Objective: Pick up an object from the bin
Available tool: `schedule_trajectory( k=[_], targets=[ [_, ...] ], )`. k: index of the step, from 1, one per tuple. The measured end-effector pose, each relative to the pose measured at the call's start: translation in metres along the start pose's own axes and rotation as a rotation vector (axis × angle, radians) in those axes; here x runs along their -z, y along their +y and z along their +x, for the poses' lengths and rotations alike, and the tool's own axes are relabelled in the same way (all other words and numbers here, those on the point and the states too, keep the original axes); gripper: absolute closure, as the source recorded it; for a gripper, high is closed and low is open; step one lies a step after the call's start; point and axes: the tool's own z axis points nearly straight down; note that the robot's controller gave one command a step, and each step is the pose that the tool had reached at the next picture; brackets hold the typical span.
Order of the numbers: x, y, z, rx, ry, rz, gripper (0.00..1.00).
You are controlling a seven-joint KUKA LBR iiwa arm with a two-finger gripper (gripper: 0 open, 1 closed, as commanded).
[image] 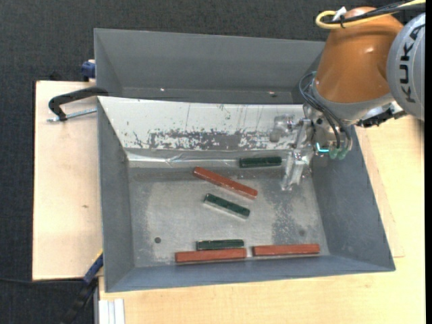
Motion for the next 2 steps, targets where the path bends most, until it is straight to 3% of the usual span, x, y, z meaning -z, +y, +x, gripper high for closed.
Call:
schedule_trajectory(
  k=[1, 2],
  targets=[
    [0.005, 0.0, -0.002, 0.001, -0.009, 0.001, 0.0],
    [-0.041, 0.006, -0.001, -0.109, -0.013, 0.0, 0.0]
  ],
)
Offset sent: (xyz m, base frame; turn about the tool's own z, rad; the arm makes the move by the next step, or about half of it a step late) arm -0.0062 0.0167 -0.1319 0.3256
